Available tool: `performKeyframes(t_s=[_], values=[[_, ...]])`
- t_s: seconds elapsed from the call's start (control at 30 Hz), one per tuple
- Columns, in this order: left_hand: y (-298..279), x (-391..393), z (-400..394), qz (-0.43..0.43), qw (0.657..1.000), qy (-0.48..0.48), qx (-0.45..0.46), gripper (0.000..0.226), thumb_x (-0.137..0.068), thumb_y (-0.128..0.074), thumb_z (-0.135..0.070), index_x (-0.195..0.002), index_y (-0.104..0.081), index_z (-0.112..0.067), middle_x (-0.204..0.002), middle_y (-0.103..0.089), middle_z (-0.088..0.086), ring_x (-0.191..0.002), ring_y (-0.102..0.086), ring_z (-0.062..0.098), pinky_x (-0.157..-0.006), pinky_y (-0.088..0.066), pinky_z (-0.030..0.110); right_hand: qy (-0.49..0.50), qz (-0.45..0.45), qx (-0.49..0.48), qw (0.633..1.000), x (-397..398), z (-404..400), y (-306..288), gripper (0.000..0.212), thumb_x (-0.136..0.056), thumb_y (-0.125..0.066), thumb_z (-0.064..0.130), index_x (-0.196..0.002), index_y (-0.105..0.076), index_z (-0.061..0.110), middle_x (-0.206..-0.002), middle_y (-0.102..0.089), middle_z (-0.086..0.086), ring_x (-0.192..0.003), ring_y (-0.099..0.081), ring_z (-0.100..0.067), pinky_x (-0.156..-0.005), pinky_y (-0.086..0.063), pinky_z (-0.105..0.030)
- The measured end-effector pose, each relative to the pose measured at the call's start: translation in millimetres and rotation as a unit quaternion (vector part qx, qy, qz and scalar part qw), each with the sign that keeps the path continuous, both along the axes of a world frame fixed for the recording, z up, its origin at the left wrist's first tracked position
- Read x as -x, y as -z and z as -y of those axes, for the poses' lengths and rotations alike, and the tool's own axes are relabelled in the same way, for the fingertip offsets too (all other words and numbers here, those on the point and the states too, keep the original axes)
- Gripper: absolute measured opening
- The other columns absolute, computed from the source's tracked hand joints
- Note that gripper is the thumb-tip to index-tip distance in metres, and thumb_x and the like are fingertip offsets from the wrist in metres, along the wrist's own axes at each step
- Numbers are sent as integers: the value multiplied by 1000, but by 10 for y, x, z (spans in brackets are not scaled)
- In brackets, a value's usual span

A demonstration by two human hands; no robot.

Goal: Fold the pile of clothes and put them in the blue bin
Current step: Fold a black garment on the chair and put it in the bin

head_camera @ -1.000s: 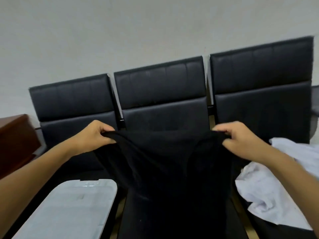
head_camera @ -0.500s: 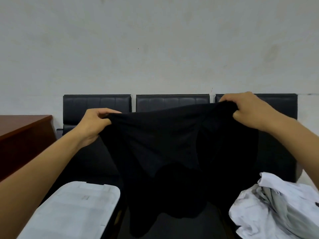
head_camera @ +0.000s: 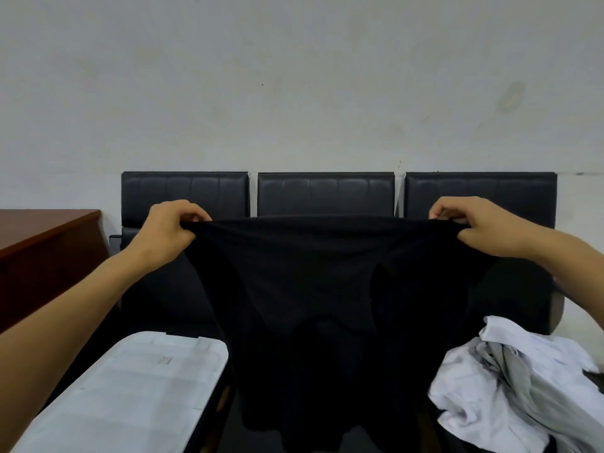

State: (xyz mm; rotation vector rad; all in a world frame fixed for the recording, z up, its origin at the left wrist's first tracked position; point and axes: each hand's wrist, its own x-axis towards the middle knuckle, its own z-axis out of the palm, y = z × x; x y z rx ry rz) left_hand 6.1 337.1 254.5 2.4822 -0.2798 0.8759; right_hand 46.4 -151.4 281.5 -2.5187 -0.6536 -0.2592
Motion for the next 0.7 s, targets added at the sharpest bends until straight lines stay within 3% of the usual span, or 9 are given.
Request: performKeyframes(t_s=[0.13,0.23,0.33,0.4,0.43,0.47,0.57,0.63,0.7], values=[[157,67,34,-75,990,40,112,42,-80,-53,25,-86,-64,-15,-88,-68,7,-82,-64,18,-71,-51,27,5,-54,-59,997,36,53,185,42,-88,-46,-16,-98,-69,18,-90,-75,-1,-85,-72,-18,-78,-58,-28],[205,192,21,-152,973,84,151,36,-86,-53,22,-87,-64,-12,-81,-68,18,-67,-61,31,-55,-52,31,-16,-113,-85,990,138,62,268,36,-91,-47,-15,-96,-71,12,-88,-75,-7,-76,-72,-19,-65,-59,-24],[215,308,-36,-226,951,134,161,36,-88,-56,18,-82,-71,-14,-61,-65,10,-43,-47,21,-36,-41,22,-58,-212,-93,971,196,108,294,31,-90,-51,-17,-102,-70,4,-98,-75,-16,-81,-72,-17,-67,-57,-19],[217,371,-45,-260,937,164,167,9,-81,-74,-2,-81,-76,-11,-62,-65,16,-41,-47,16,-36,-40,21,-79,-278,-80,954,151,144,315,29,-87,-57,-14,-104,-71,5,-103,-74,-19,-89,-72,-27,-73,-60,-25],[208,377,-54,-274,930,178,167,16,-71,-83,-19,-82,-77,-9,-65,-66,20,-41,-48,15,-37,-40,21,-88,-306,-84,944,112,159,306,26,-83,-64,-8,-103,-73,6,-105,-73,-20,-92,-71,-32,-75,-60,-28],[231,350,-92,-291,924,183,167,39,-57,-89,-35,-82,-77,-7,-67,-66,22,-41,-49,13,-37,-40,20,-97,-334,-93,933,56,166,319,27,-76,-75,3,-103,-74,7,-106,-73,-22,-93,-71,-34,-77,-60,-29],[289,206,-188,-344,899,194,191,68,-35,-93,-60,-78,-78,-9,-66,-68,15,-39,-51,10,-35,-38,17,-112,-387,-100,910,-141,212,354,67,-48,-97,36,-104,-75,7,-105,-73,-23,-92,-72,-35,-78,-61,-34],[397,31,-227,-396,877,180,202,67,-30,-95,-58,-77,-79,-12,-67,-70,11,-38,-53,10,-33,-38,17,-102,-398,-95,907,-342,208,452,75,-42,-98,41,-104,-75,6,-105,-72,-24,-92,-73,-35,-78,-61,-35],[619,-199,-255,-432,865,153,204,47,-45,-95,-38,-80,-80,-12,-73,-70,13,-43,-55,10,-36,-40,17,-83,-406,-80,907,-581,163,637,66,-50,-96,37,-105,-74,6,-106,-73,-23,-93,-72,-33,-78,-60,-32]])
